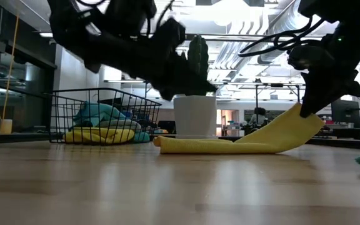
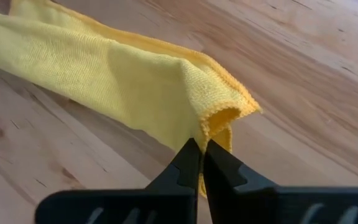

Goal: Fold microfiber towels
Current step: Fold the yellow microfiber towel on the table

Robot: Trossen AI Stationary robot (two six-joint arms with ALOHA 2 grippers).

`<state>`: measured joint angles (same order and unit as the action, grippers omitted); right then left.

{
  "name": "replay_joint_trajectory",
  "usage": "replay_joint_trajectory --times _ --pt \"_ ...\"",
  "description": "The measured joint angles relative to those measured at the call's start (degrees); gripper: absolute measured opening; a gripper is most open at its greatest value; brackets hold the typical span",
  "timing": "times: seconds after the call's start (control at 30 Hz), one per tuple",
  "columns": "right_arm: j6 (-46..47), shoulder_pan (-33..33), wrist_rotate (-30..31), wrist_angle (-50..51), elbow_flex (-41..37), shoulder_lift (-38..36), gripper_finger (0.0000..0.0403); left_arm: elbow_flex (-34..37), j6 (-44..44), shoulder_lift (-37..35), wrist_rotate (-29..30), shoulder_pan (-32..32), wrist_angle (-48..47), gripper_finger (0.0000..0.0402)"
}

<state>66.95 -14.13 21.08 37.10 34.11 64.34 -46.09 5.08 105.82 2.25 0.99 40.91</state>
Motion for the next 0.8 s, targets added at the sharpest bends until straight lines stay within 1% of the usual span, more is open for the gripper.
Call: replay_joint_trajectory --times 0.23,0.33,0.47,0.53,0.63,0.73,0.8 --pt "-0.58 0.0 0.04 -1.13 0.0 0.0 0.0 -0.37 0.18 2.21 1.23 2.42 -0.46 0.0" --pt "-0.04 0.0 0.07 -1.4 0.0 0.0 0.0 -0.39 -0.46 2.19 1.42 2.29 -1.83 0.0" --pt "1.68 0.0 0.07 -2.41 0.0 0.0 0.0 -0.39 -3.57 2.19 1.82 1.03 -4.9 0.0" --pt "1.99 -0.16 0.1 -4.63 0.0 0.0 0.0 -0.39 -4.92 2.19 3.25 0.41 -6.82 0.0" --pt "0.06 -0.24 0.11 -9.98 0.0 0.0 0.0 -0.37 -5.94 2.2 5.99 0.0 -8.45 0.0" --pt "-1.6 -0.24 0.46 -14.71 0.0 -0.02 0.0 -0.37 -5.86 2.2 6.34 0.16 -8.61 0.0" --pt "-2.3 -0.24 0.52 -16.09 0.0 -0.02 0.0 -0.37 -5.84 2.19 6.38 0.15 -9.46 0.0"
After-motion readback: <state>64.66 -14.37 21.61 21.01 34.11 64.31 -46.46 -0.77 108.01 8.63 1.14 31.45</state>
